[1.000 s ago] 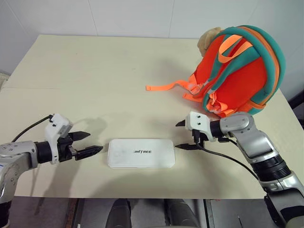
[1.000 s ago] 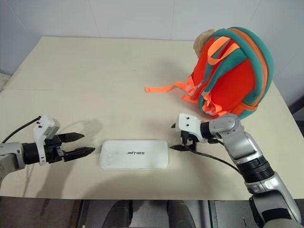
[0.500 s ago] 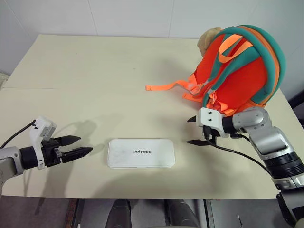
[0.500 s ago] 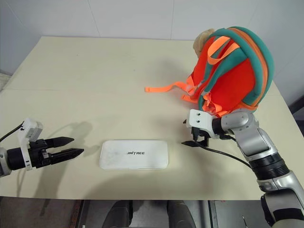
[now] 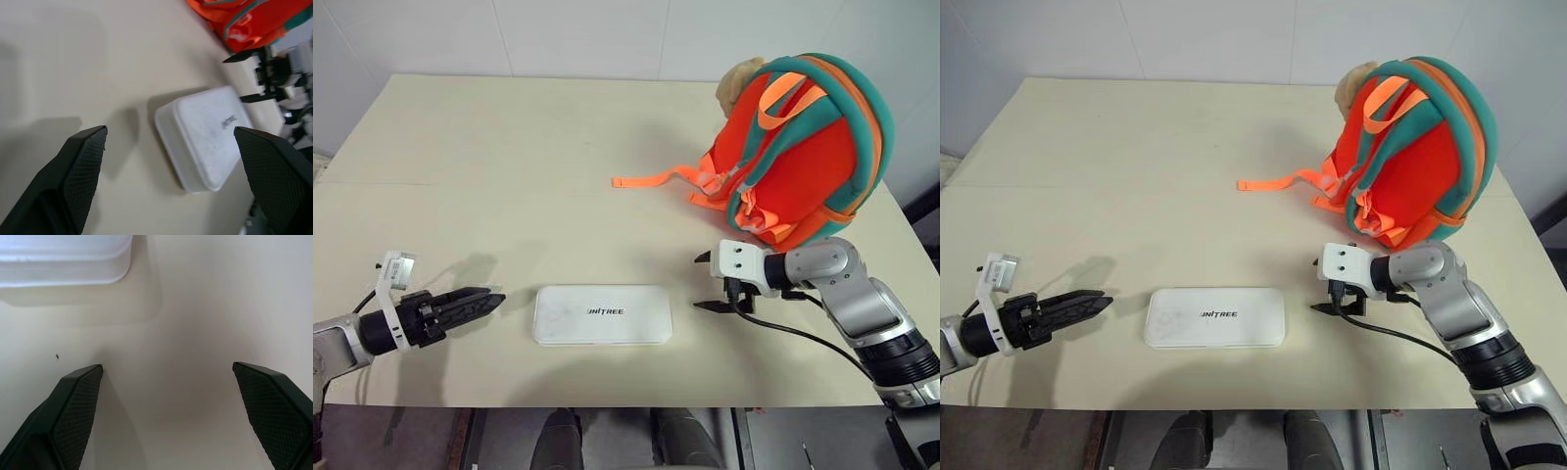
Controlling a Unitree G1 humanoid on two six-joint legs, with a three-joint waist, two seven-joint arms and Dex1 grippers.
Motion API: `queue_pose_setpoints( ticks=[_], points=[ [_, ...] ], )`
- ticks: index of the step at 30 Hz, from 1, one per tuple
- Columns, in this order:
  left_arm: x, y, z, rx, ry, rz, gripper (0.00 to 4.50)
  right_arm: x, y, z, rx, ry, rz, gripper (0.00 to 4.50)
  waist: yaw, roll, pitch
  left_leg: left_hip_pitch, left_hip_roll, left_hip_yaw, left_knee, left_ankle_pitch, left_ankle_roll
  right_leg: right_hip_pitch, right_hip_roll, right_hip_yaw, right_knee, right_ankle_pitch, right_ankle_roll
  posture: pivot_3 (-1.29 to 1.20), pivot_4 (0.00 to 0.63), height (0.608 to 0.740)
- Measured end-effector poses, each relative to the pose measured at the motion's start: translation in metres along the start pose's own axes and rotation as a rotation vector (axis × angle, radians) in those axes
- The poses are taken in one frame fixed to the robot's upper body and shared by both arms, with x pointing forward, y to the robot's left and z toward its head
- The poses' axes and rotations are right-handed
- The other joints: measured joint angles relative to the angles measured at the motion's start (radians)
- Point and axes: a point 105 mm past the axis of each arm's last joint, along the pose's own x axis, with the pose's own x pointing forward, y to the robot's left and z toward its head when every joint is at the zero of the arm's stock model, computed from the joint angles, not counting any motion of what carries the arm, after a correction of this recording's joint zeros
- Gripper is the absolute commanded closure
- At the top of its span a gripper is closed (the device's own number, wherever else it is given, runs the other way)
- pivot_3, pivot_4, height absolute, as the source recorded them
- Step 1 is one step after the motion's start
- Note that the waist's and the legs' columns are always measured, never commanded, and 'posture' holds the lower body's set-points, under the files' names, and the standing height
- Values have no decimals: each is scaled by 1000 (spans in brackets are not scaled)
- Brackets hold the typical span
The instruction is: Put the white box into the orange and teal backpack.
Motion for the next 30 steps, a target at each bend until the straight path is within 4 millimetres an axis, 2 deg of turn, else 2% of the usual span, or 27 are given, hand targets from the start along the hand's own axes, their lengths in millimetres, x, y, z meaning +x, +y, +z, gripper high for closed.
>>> queue_pose_setpoints(
  ticks=[5,10,18,30],
  points=[
    [6,6,-11,-74,34,-14,43,6,0,5,-18,-18,-14,0,-17,-3,-2,1,0,0,0,0,0,0,0,0,1,0,0,0,150,740],
    [19,-3,-10,-98,41,-90,43,11,0,10,-34,-29,-16,0,-14,-4,-2,1,0,0,0,0,0,0,0,0,2,0,0,0,150,740],
    [30,-11,-26,-196,122,-154,43,17,1,18,-44,-49,-12,0,-13,-4,-2,1,0,0,-1,0,0,0,0,0,2,0,0,0,150,740],
    [43,-14,-21,-206,138,-196,43,20,1,20,-44,-62,-16,0,-10,-4,-2,1,0,0,-1,0,0,0,0,0,1,0,0,0,150,740]
  ],
)
